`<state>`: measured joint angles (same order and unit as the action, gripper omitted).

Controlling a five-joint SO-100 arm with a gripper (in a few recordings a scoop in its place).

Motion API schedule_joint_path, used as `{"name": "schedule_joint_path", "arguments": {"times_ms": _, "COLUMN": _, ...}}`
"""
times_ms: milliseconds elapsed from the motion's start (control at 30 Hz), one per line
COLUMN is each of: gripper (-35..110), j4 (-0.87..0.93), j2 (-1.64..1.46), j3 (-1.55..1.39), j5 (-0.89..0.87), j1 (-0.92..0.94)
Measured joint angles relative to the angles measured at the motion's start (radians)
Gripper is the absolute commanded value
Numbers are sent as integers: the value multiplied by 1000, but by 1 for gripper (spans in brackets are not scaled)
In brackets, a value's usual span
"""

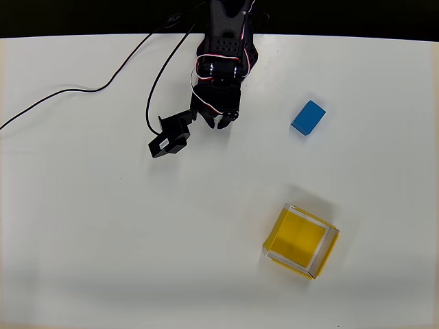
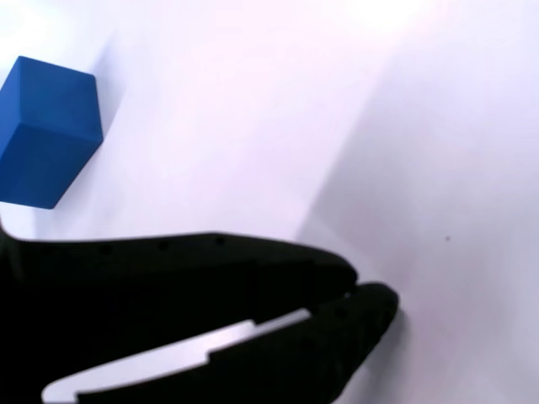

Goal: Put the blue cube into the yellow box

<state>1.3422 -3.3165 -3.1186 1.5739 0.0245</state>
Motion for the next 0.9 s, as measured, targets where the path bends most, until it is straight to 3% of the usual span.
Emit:
{"name": "schedule_joint_path", "arguments": {"times_ms": 600, "gripper": 4, "j4": -29, "j2": 121, "j3": 44, "j5": -78, "j1": -51}}
{"name": "schedule_joint_path", "arguments": {"times_ms": 800, "gripper": 12, "j4": -26, "j2": 414, "j3": 362, "j5": -241, "j1": -150}}
{"name": "schedule_joint_path", "arguments": {"times_ms": 900, "gripper": 26, "j4": 43, "j2": 569, "j3": 588, "j5": -334, "j1": -235}}
